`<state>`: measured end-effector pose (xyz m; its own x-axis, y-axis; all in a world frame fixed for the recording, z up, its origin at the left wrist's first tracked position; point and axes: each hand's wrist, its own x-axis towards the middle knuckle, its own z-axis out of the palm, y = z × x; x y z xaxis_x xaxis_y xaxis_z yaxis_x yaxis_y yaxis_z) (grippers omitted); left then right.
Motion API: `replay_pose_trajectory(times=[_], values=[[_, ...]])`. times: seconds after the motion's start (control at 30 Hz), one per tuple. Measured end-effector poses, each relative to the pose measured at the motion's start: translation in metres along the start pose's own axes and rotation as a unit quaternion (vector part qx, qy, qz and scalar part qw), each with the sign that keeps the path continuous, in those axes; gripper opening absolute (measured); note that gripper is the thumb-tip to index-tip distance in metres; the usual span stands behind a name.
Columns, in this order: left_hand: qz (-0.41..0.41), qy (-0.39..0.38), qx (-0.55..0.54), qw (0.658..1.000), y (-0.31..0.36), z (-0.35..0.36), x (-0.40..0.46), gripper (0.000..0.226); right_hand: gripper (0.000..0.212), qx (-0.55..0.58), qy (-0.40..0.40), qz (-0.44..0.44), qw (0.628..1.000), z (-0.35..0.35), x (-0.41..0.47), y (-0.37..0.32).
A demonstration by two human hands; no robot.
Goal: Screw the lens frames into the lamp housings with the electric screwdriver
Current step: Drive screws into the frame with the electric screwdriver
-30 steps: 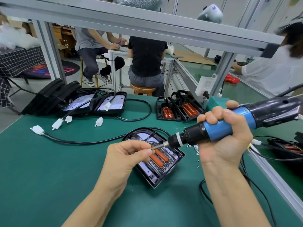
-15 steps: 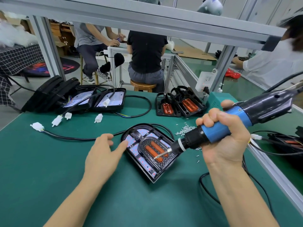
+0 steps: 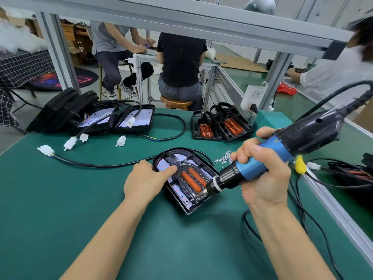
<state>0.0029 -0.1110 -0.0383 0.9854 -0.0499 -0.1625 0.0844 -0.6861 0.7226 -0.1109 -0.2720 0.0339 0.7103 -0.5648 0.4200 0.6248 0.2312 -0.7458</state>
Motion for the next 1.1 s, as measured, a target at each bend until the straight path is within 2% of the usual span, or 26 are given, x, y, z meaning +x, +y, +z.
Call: replay_pose_trajectory(times=[0.47,0.73,1.0,1.1], values=[[0.006,0.003,0.008,1.000,-0.002,0.004,0.003,0.060,0.026,-0.020,-0.036,0.005,0.999,0.009,0.000,0.011],[-0.005,0.005,0.019,1.000,-0.003,0.007,0.008,0.074,0.029,-0.041,-0.115,-0.008,0.993,0.020,-0.001,0.013],[-0.007,0.006,0.038,0.999,-0.001,0.008,0.008,0.080,0.029,-0.049,-0.138,-0.009,0.989,0.026,-0.003,0.012],[-0.003,0.005,0.046,0.999,-0.001,0.009,0.009,0.080,0.030,-0.055,-0.172,-0.013,0.984,0.028,-0.005,0.012]])
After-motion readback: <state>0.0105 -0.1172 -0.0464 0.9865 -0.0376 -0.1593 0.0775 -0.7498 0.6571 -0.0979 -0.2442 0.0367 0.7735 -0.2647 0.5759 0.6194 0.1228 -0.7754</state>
